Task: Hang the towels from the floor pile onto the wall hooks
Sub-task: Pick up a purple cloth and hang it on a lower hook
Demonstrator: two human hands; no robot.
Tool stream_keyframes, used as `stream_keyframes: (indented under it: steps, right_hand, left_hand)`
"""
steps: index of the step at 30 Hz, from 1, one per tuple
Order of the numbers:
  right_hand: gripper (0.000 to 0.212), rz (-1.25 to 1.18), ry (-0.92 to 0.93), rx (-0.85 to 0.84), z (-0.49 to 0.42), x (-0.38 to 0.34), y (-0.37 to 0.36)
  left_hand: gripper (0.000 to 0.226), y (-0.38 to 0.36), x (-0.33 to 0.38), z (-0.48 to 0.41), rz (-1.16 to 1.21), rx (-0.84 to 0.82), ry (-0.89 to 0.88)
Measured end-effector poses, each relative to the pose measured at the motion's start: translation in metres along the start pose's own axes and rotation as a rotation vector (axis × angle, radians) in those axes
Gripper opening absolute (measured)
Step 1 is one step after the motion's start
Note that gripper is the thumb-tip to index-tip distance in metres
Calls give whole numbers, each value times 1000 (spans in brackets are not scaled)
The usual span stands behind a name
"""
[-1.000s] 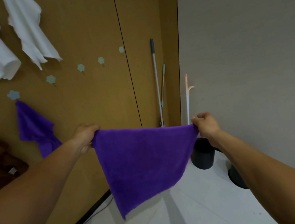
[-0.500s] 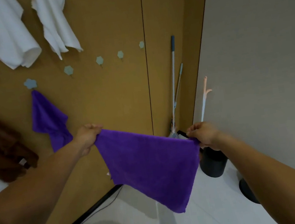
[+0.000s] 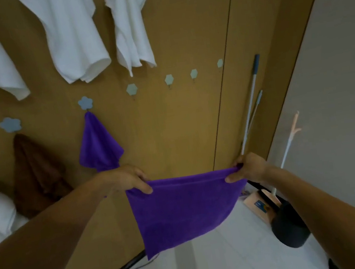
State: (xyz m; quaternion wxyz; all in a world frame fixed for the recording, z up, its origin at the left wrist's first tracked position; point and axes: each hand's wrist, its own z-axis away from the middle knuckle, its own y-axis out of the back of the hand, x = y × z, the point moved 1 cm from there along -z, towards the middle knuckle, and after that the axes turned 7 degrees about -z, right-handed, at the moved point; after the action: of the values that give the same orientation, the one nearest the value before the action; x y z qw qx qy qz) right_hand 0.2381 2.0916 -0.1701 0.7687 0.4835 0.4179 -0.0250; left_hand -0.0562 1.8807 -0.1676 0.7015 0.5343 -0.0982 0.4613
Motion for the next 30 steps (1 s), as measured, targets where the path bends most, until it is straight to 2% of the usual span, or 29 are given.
stream_keyframes:
  steps: [1,2,6,8,10,12,14,17,20,21,23,24,26,27,29,30]
  right_hand:
    - [27,58,29,37,-12,-8,-3]
    - [30,78,57,72,-24,-14,-5]
    - [33,151,167,230,-63,-39,-15]
    - [31,213,223,286,-81,-53,-19]
    - [27,148,300,290,-101,-70,-24]
    - [26,70,374,286,-121,-88,-31]
    - [23,-76,427,297,-142,-104,-35]
    - [27,-316,495,232,-176,-125,-37]
    - [27,-486,538,128,-212,-145,-33]
    - [26,-527,550,49,-226,-152,-30]
    - [8,-519,582,-113,-242,-163,-29]
    - [10,-484,596,-183,-254,-166,-28]
    - [29,-398,609,-243,-274,-173,-27]
    - [31,-383,620,-238,-283,-177,-26]
    - [19,-454,655,-218,-301,-185,-27]
    - [23,-482,676,-191,-310,-189,-28]
  left_hand:
    - [8,8,-5,-4,-70,40,-14]
    - [11,17,-9,-8,-116,88,-36]
    - [38,45,-24,-27,-185,268,-108]
    - [27,53,-31,-40,-319,419,-101]
    - [26,55,-29,-52,-398,605,-84]
    - [22,59,-24,-62,-208,813,-125]
    - [15,66,-15,-70,56,946,-116]
    - [14,81,-8,-87,334,996,-68]
    - [8,97,3,-107,356,1071,-108]
    - [14,104,8,-115,345,1122,-115]
    - [24,114,16,-125,357,1183,-145]
    - [27,119,21,-131,364,1190,-161]
    - [28,125,25,-146,341,1129,-198]
    - [26,127,26,-151,304,1083,-214]
    - [16,131,26,-159,224,998,-221]
    - [21,133,25,-163,176,955,-210]
